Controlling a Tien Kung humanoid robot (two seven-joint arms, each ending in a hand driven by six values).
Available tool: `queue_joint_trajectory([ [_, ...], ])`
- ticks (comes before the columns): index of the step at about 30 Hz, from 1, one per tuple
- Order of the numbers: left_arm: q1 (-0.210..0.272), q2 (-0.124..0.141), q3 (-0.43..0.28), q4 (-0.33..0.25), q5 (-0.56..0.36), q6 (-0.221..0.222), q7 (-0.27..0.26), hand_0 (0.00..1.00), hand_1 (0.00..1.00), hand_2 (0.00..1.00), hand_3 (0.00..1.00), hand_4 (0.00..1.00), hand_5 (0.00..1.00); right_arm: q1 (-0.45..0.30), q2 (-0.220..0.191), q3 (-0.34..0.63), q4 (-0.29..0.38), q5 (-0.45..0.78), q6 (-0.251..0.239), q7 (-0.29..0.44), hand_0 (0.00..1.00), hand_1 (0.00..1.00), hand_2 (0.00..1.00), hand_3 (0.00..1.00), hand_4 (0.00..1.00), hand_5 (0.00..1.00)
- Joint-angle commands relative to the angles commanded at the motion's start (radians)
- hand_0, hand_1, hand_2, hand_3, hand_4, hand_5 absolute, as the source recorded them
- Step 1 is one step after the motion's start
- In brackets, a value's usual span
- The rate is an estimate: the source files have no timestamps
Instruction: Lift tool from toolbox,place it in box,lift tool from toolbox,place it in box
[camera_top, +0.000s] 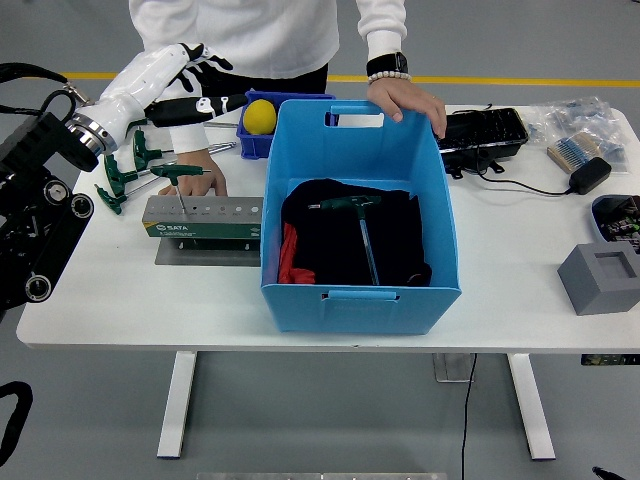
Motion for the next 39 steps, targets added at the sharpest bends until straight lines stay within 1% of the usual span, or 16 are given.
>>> queue_joint_trajectory([
  [1, 0.015, -0.002, -0.018, 0.000, -0.006, 0.001, 0.011, 0.374, 0.517, 0.611, 0.691, 0.998, 0.915, -0.001, 0.001, 0.002, 0.000, -0.003, 0.000, -0.001, 0.619, 0.603, 0.671, 0.543, 0.777, 0.651],
  [6, 0.072, -0.012, -0.060, 0.009, 0.035, 0.004, 0.046, 0.374, 0.517, 0.611, 0.691, 0.998, 0.915, -0.003, 0.004, 0.005, 0.000, -0.011, 0.000, -0.002, 0.619, 0.603, 0.671, 0.543, 0.777, 0.651],
  [7, 0.079, -0.014, -0.067, 0.009, 0.045, 0.006, 0.055, 0.355, 0.475, 0.586, 0.697, 0.998, 0.899, -0.003, 0.004, 0.005, 0.000, -0.013, 0.001, -0.003, 0.618, 0.602, 0.671, 0.543, 0.776, 0.651],
  [9, 0.092, -0.019, -0.080, 0.008, 0.063, 0.015, 0.081, 0.355, 0.475, 0.586, 0.697, 0.998, 0.899, -0.003, 0.004, 0.005, 0.000, -0.013, 0.001, -0.002, 0.618, 0.602, 0.671, 0.543, 0.776, 0.651],
  [12, 0.112, -0.031, -0.100, 0.011, 0.071, 0.059, 0.175, 0.355, 0.475, 0.586, 0.697, 0.998, 0.899, -0.002, 0.004, -0.001, 0.000, 0.000, -0.001, 0.000, 0.618, 0.602, 0.671, 0.543, 0.776, 0.651],
  [13, 0.116, -0.033, -0.104, 0.013, 0.066, 0.067, 0.200, 0.303, 0.366, 0.480, 0.699, 0.934, 0.860, -0.001, 0.004, -0.002, 0.000, 0.002, -0.001, 0.001, 0.619, 0.602, 0.671, 0.542, 0.775, 0.651],
  [14, 0.124, -0.040, -0.111, 0.023, 0.038, 0.081, 0.244, 0.303, 0.366, 0.480, 0.699, 0.934, 0.860, -0.001, 0.003, -0.005, 0.000, 0.007, -0.001, 0.002, 0.619, 0.602, 0.671, 0.542, 0.775, 0.651],
  [18, 0.138, -0.054, -0.124, 0.055, -0.066, 0.102, 0.370, 0.303, 0.366, 0.480, 0.699, 0.934, 0.860, 0.001, 0.003, -0.007, -0.001, 0.011, -0.001, 0.003, 0.619, 0.602, 0.671, 0.542, 0.775, 0.651],
  [19, 0.140, -0.055, -0.123, 0.063, -0.091, 0.105, 0.388, 0.274, 0.322, 0.453, 0.705, 0.889, 0.905, 0.001, 0.003, -0.007, -0.001, 0.011, -0.001, 0.003, 0.619, 0.602, 0.671, 0.542, 0.774, 0.651],
  [21, 0.141, -0.054, -0.114, 0.079, -0.150, 0.099, 0.407, 0.274, 0.322, 0.453, 0.705, 0.889, 0.905, 0.003, 0.003, -0.008, -0.001, 0.012, -0.001, 0.003, 0.619, 0.602, 0.671, 0.542, 0.774, 0.651],
  [24, 0.141, -0.052, -0.095, 0.087, -0.169, 0.087, 0.407, 0.274, 0.322, 0.453, 0.705, 0.889, 0.905, 0.003, 0.003, -0.007, -0.001, 0.011, -0.001, 0.003, 0.619, 0.602, 0.671, 0.542, 0.774, 0.651],
  [25, 0.140, -0.052, -0.087, 0.089, -0.178, 0.081, 0.409, 0.272, 0.316, 0.441, 0.707, 0.907, 0.952, 0.003, 0.003, -0.007, -0.001, 0.012, -0.001, 0.003, 0.619, 0.602, 0.671, 0.541, 0.772, 0.650],
  [28, 0.139, -0.052, -0.069, 0.097, -0.219, 0.065, 0.423, 0.272, 0.316, 0.441, 0.707, 0.907, 0.952, 0.004, 0.003, -0.009, -0.001, 0.014, -0.001, 0.004, 0.619, 0.602, 0.671, 0.541, 0.772, 0.650],
  [33, 0.135, -0.054, -0.028, 0.130, -0.398, 0.043, 0.489, 0.257, 0.301, 0.433, 0.708, 0.873, 0.998, 0.006, 0.001, -0.011, -0.001, 0.018, -0.001, 0.005, 0.618, 0.601, 0.671, 0.541, 0.772, 0.651],
  [37, 0.131, -0.056, -0.011, 0.141, -0.530, 0.052, 0.512, 0.253, 0.298, 0.428, 0.708, 0.856, 0.998, 0.007, 0.000, -0.013, -0.001, 0.022, -0.001, 0.006, 0.618, 0.601, 0.671, 0.541, 0.772, 0.651],
  [39, 0.129, -0.057, -0.005, 0.146, -0.567, 0.055, 0.517, 0.253, 0.298, 0.428, 0.708, 0.856, 0.998, 0.008, 0.000, -0.014, -0.001, 0.023, -0.001, 0.006, 0.618, 0.601, 0.671, 0.541, 0.772, 0.651],
])
